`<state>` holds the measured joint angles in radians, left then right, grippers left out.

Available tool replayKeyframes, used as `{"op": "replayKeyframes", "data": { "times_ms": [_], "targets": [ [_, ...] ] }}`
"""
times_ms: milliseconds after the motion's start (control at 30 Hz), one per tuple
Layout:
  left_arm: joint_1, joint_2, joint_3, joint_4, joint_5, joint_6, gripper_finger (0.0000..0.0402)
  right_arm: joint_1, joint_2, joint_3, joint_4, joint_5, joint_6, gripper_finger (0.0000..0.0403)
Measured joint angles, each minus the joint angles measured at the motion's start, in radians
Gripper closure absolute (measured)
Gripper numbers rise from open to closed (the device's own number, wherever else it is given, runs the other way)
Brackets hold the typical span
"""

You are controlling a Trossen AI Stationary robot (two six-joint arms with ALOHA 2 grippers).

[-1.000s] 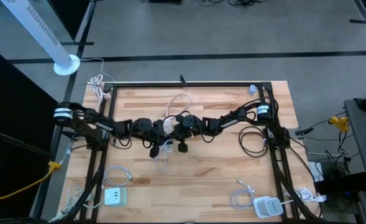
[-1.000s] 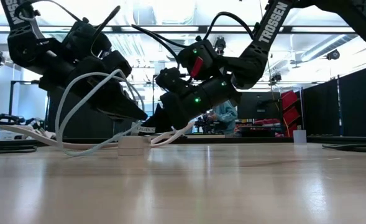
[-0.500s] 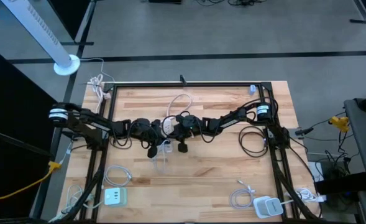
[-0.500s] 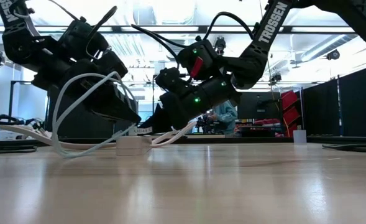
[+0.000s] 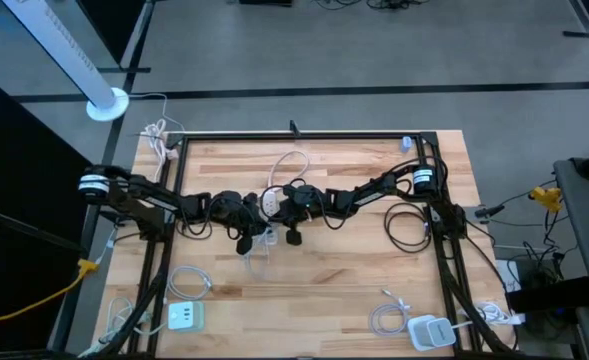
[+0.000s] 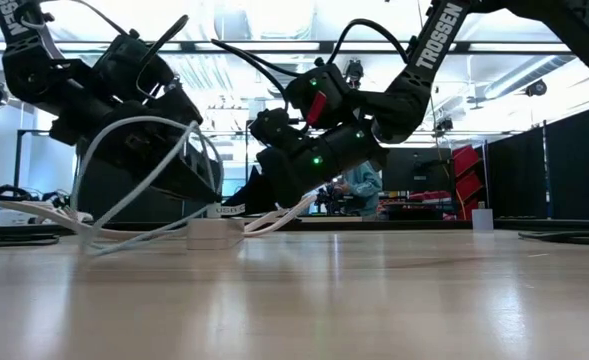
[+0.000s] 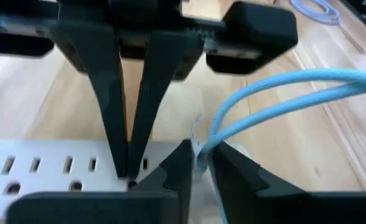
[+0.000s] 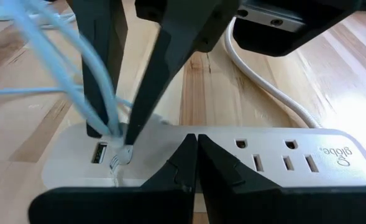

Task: Insert USB
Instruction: Insert the blue charger cable into the top white outlet extension

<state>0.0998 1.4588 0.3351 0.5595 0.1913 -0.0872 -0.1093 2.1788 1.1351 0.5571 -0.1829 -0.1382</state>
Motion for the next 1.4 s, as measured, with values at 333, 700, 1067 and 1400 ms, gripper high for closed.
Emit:
{"op": "replayKeyframes", "data": {
  "times_ms": [333,700,1067,1400],
  "targets": [
    [0.002,-0.161,0.011,-0.266,-0.015,0.004,0.024,0.0,0.0,0.0,0.0,0.001,-0.001,0.0403],
    [0.002,-0.343,0.007,-0.474,-0.228,0.022,0.0222,-0.009,0.0,-0.001,0.007,0.039,0.002,0.0403],
    [0.002,-0.575,0.007,-0.57,-0.234,0.031,0.0264,-0.04,0.018,0.068,0.001,0.011,-0.108,0.0403],
    [0.002,-0.551,-0.019,-0.482,-0.26,0.072,0.0298,-0.044,0.09,0.274,-0.198,-0.078,-0.178,0.0403]
  ]
}}
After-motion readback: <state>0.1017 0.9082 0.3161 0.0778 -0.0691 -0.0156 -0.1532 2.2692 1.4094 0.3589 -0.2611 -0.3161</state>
